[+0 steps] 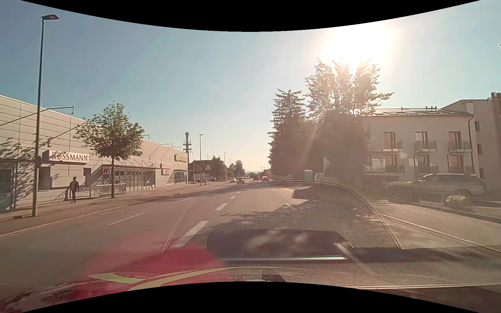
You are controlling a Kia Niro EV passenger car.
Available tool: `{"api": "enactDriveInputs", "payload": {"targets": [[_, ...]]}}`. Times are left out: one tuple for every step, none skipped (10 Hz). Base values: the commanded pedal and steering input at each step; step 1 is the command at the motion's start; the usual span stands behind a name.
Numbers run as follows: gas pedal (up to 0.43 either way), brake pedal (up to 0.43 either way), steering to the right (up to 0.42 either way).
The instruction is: Follow the waypoints while adhering to traffic rules and regulations
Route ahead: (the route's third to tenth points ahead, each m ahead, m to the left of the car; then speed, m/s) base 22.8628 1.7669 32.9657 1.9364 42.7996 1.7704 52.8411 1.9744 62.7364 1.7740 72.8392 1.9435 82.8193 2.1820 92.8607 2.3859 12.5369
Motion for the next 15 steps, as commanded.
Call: {"api": "enactDriveInputs", "payload": {"targets": [[0.098, 0.0, -0.002], [0.098, 0.0, -0.002], [0.098, 0.0, -0.002], [0.098, 0.0, -0.002], [0.098, 0.0, -0.002], [0.098, 0.0, -0.002], [0.098, 0.0, -0.002], [0.098, 0.0, -0.002], [0.098, 0.0, -0.002], [0.087, 0.0, -0.002], [0.087, 0.0, -0.002], [0.087, 0.0, -0.002], [0.087, 0.0, -0.002], [0.079, 0.0, -0.002], [0.067, 0.0, -0.002]]}}
